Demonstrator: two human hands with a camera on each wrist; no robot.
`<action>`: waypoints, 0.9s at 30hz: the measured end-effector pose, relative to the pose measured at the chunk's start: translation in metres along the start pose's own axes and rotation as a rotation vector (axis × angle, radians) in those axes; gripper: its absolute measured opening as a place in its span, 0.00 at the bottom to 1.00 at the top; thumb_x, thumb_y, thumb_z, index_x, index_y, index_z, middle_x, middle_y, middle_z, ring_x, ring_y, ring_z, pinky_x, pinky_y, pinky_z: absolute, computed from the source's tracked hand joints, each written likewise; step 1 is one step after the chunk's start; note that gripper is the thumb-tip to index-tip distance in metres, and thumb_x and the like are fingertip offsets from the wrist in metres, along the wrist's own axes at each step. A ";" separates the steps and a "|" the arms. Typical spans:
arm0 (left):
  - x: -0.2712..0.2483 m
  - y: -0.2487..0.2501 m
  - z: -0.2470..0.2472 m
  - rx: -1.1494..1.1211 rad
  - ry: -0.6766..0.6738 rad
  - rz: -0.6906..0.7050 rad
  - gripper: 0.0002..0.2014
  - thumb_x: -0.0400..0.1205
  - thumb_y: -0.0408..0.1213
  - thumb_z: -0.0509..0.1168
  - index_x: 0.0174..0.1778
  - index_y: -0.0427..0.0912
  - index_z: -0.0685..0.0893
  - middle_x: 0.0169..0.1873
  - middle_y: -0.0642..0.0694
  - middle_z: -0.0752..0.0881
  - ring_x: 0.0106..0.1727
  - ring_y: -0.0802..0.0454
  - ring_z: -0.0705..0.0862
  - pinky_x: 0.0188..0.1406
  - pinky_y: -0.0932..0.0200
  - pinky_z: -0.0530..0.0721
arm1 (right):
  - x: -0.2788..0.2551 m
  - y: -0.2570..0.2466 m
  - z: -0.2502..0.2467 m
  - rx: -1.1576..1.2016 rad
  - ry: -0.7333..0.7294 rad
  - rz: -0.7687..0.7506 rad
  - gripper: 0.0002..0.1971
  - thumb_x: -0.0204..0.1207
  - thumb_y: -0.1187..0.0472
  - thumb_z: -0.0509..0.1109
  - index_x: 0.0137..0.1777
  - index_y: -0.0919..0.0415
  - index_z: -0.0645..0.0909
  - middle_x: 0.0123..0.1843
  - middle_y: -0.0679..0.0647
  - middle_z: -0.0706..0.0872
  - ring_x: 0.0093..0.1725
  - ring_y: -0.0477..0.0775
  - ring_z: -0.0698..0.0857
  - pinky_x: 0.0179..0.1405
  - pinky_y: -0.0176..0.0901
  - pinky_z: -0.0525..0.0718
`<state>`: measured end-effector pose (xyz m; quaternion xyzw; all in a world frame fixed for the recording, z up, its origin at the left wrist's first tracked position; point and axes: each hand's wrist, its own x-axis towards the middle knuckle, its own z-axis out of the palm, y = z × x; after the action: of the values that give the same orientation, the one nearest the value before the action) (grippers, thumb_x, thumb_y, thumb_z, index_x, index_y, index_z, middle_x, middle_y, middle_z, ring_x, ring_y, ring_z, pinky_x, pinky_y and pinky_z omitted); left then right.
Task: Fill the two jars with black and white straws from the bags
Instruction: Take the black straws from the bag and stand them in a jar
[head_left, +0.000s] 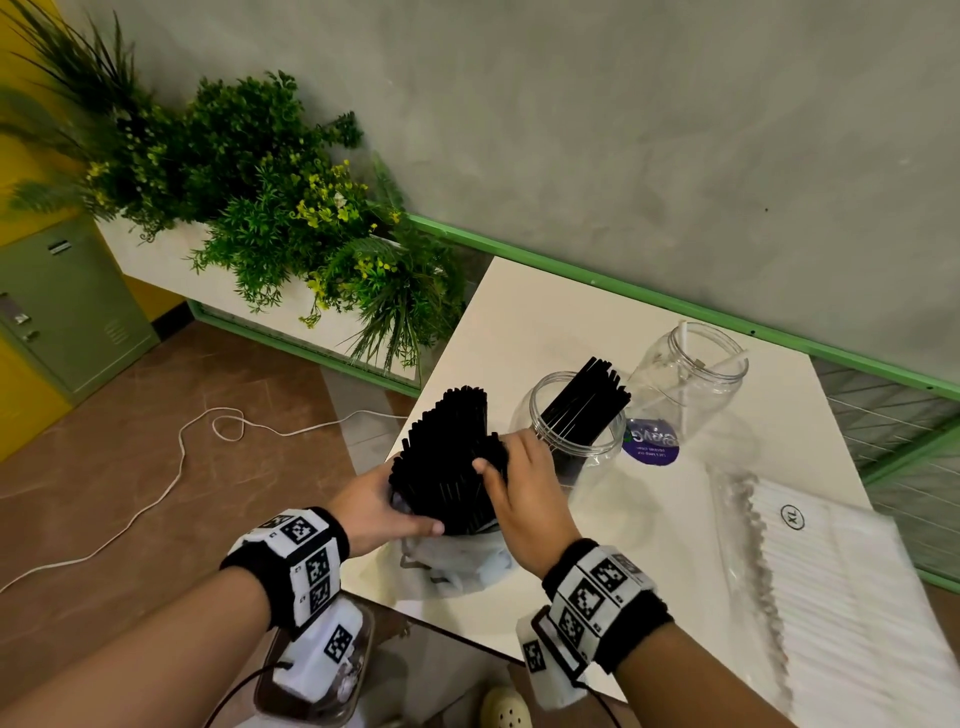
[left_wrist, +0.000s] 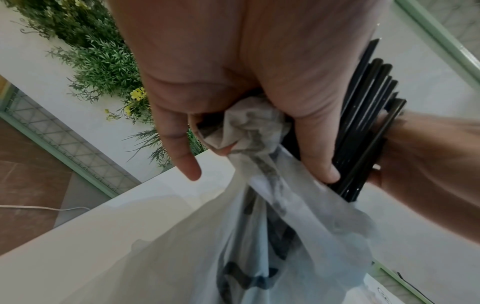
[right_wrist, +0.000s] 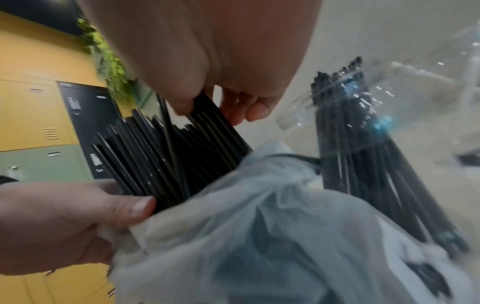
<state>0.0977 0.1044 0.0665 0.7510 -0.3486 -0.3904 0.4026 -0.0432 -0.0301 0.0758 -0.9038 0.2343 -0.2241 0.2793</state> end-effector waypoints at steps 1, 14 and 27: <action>0.000 -0.001 0.000 -0.002 0.003 0.000 0.26 0.67 0.35 0.80 0.49 0.61 0.73 0.46 0.64 0.81 0.49 0.71 0.78 0.51 0.75 0.77 | -0.004 0.003 0.000 0.087 -0.013 0.042 0.26 0.80 0.38 0.50 0.59 0.58 0.76 0.55 0.49 0.74 0.56 0.49 0.73 0.61 0.45 0.74; 0.001 -0.003 0.002 -0.005 0.027 0.007 0.28 0.63 0.34 0.83 0.51 0.58 0.76 0.48 0.61 0.84 0.53 0.59 0.82 0.47 0.76 0.76 | 0.005 0.010 0.002 0.025 -0.197 0.111 0.37 0.59 0.39 0.81 0.64 0.56 0.75 0.56 0.45 0.73 0.59 0.49 0.68 0.60 0.38 0.69; 0.006 -0.006 0.000 0.035 0.018 0.027 0.28 0.65 0.36 0.82 0.50 0.61 0.73 0.47 0.64 0.82 0.52 0.63 0.82 0.47 0.77 0.75 | 0.009 0.012 -0.010 0.330 -0.241 0.176 0.20 0.59 0.55 0.86 0.39 0.48 0.75 0.36 0.42 0.78 0.41 0.40 0.76 0.41 0.33 0.73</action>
<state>0.1018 0.1019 0.0597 0.7565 -0.3621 -0.3720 0.3978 -0.0450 -0.0480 0.0782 -0.8421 0.2376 -0.1247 0.4678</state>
